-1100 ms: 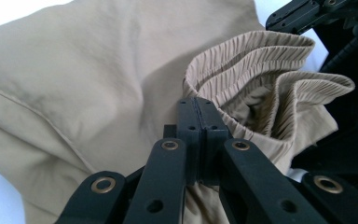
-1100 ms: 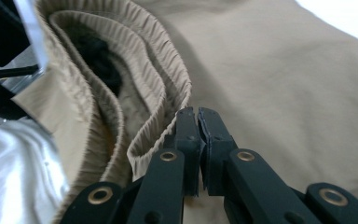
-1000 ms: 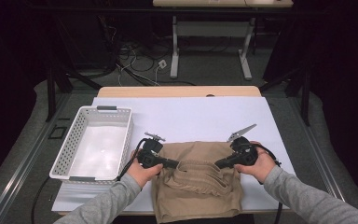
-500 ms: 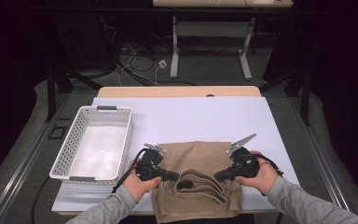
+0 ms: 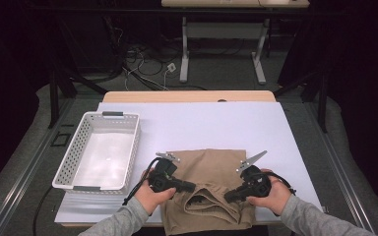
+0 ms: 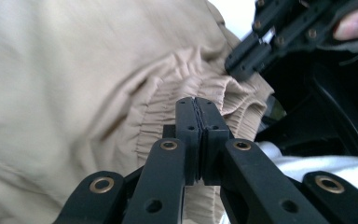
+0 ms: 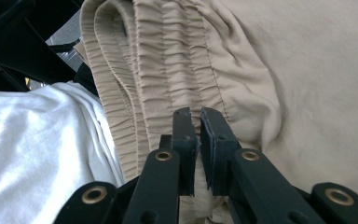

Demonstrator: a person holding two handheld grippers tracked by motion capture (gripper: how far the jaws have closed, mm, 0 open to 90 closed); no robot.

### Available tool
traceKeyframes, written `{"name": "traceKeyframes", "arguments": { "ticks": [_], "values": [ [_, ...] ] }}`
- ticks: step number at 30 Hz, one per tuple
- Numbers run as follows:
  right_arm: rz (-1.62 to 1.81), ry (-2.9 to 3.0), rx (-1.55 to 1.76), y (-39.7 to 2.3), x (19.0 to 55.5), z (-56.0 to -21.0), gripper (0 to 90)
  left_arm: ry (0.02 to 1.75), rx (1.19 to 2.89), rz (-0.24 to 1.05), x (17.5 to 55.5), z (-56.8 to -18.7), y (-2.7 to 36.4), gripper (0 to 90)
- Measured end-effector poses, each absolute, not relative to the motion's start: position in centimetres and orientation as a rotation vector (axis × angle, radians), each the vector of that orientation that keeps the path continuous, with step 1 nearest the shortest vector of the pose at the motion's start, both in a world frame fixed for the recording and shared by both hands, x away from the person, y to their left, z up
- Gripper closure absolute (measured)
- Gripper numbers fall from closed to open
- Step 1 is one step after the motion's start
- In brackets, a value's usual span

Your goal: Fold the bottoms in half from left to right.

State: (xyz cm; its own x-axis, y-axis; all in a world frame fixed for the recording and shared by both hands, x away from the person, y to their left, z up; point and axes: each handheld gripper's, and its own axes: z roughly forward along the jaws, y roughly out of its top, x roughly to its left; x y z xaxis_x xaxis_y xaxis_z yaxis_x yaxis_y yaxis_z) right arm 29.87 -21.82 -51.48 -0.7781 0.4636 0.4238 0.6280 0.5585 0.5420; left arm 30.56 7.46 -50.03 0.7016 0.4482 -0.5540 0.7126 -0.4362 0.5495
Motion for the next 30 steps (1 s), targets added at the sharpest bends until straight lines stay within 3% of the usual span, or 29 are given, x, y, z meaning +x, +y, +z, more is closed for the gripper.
{"name": "traceKeyframes", "arguments": {
  "ticks": [10,22,30],
  "values": [
    [-1.071,-2.527,-0.954,-22.5,30.0,-50.7,81.5,0.853,2.147,-0.531,28.3,-53.0,7.0,89.3],
    [-0.964,-2.575,-0.910,-21.9,28.8,-52.8,87.9,0.842,2.157,-0.523,27.3,-53.6,7.3,89.6],
    [-0.972,-2.553,-0.924,-22.0,28.9,-52.6,86.2,0.845,2.175,-0.499,27.3,-53.0,7.1,88.2]
  ]
}}
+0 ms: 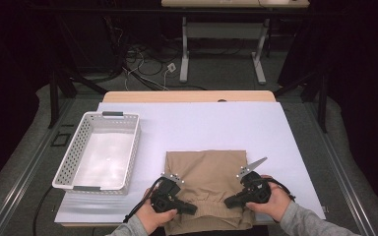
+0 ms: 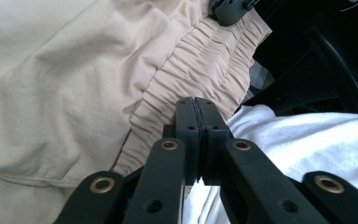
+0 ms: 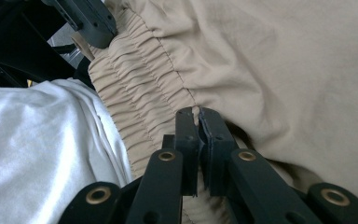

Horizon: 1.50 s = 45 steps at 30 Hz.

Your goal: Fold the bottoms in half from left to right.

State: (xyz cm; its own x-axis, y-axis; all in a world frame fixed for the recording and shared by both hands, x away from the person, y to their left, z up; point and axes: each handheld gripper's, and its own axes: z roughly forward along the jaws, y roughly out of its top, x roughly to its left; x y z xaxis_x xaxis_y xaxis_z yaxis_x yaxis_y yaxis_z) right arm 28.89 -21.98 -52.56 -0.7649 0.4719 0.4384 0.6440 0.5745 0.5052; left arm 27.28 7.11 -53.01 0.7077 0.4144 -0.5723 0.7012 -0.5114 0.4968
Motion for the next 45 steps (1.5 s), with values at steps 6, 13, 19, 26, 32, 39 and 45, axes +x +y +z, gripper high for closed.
{"name": "traceKeyframes", "arguments": {
  "ticks": [6,13,19,26,32,39,45],
  "values": [
    [-1.009,-2.576,-0.911,-21.9,29.2,-51.6,84.2,0.850,2.184,-0.427,28.0,-51.2,7.4,84.4],
    [-1.068,-2.620,-0.929,-22.2,30.5,-49.5,81.8,0.889,2.190,-0.288,29.7,-49.7,8.1,80.8],
    [-1.100,-2.652,-0.949,-22.4,31.9,-48.2,78.7,0.910,2.183,-0.234,31.0,-49.3,8.4,76.2],
    [-1.144,-2.663,-1.007,-22.8,33.5,-47.6,74.5,0.973,2.129,-0.187,32.8,-48.9,9.2,72.0],
    [-1.171,-2.665,-1.028,-23.1,34.4,-47.4,70.5,0.992,2.134,-0.148,33.7,-48.7,9.5,67.0],
    [-1.192,-2.704,-1.065,-23.5,35.3,-47.3,62.1,1.050,2.106,-0.156,34.7,-49.1,9.7,56.3],
    [-1.252,-2.734,-1.100,-24.1,36.4,-47.5,52.9,1.073,2.080,-0.131,35.4,-49.3,9.8,46.9]
  ]
}}
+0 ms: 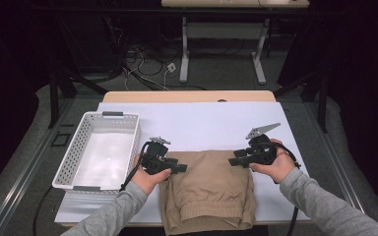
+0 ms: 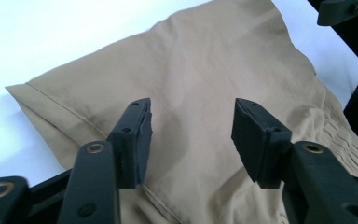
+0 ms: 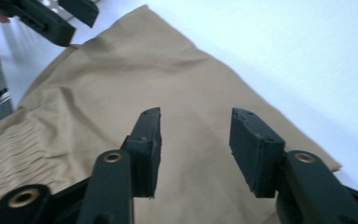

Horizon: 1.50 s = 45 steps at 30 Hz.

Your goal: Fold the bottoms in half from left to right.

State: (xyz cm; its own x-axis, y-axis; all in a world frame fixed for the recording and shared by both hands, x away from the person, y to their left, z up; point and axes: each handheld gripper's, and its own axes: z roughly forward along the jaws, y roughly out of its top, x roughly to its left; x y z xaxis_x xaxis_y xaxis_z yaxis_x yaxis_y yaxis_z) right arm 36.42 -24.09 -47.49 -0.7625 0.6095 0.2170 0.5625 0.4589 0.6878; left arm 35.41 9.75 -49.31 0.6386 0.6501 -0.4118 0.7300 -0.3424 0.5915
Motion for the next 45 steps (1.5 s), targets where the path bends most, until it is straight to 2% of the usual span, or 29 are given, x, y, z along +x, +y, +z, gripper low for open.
{"name": "traceKeyframes", "arguments": {
  "ticks": [8,12,16,19,21,34,45],
  "values": [
    [1.191,2.531,1.025,-24.4,37.4,-48.1,44.0,1.118,2.044,-0.073,36.4,-49.9,10.0,38.2],
    [1.179,2.529,1.043,-24.6,38.3,-48.4,41.8,1.140,2.026,-0.085,37.0,-50.2,10.0,37.0],
    [1.186,2.515,1.088,-24.6,38.9,-48.7,39.3,1.144,2.016,-0.016,37.4,-50.3,10.0,37.0],
    [1.180,2.506,1.087,-24.7,39.4,-49.0,37.9,1.160,2.004,-0.020,37.7,-50.4,10.1,36.6],
    [1.170,2.493,1.098,-24.8,39.8,-49.1,37.7,1.181,2.010,-0.014,37.9,-50.6,10.2,36.0],
    [1.152,2.472,1.159,-25.7,41.2,-50.3,37.4,1.231,2.008,0.032,38.8,-51.6,10.3,16.2],
    [1.078,2.497,1.245,-26.6,41.6,-52.1,36.8,1.246,2.047,0.065,39.3,-52.7,10.1,15.2]
  ]
}}
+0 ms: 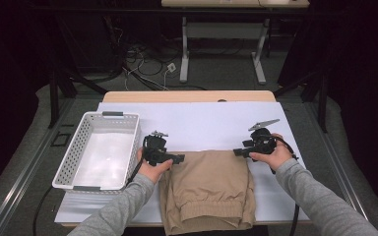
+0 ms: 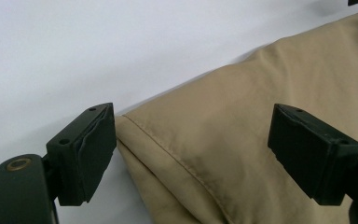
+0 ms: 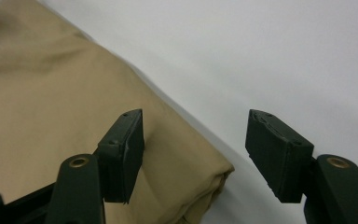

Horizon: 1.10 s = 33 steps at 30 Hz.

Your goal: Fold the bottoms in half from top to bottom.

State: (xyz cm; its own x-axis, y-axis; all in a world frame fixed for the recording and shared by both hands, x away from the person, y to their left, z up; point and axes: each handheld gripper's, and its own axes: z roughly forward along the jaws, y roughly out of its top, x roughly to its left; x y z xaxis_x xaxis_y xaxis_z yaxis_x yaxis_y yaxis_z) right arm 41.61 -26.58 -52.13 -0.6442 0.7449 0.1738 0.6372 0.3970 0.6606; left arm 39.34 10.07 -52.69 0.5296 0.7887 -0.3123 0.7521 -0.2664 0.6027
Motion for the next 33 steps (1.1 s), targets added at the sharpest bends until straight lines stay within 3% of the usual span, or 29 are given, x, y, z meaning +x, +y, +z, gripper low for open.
{"name": "traceKeyframes", "arguments": {
  "ticks": [15,19,27,30,33],
  "values": [
    [1.036,2.559,1.301,-26.2,42.0,-54.5,36.7,1.279,2.082,0.065,39.9,-54.8,9.6,16.5],
    [1.061,2.557,1.320,-26.3,42.0,-54.8,37.7,1.284,2.083,0.058,40.0,-54.9,9.9,22.0],
    [1.085,2.577,1.356,-26.6,41.7,-54.7,52.4,1.285,2.065,0.035,39.7,-54.9,10.3,29.9],
    [1.079,2.580,1.357,-26.6,41.7,-54.6,56.4,1.311,2.051,0.019,39.7,-54.9,10.4,36.1],
    [1.078,2.593,1.378,-26.3,41.5,-54.3,67.6,1.359,2.025,0.002,39.7,-54.8,10.6,48.2]
  ]
}}
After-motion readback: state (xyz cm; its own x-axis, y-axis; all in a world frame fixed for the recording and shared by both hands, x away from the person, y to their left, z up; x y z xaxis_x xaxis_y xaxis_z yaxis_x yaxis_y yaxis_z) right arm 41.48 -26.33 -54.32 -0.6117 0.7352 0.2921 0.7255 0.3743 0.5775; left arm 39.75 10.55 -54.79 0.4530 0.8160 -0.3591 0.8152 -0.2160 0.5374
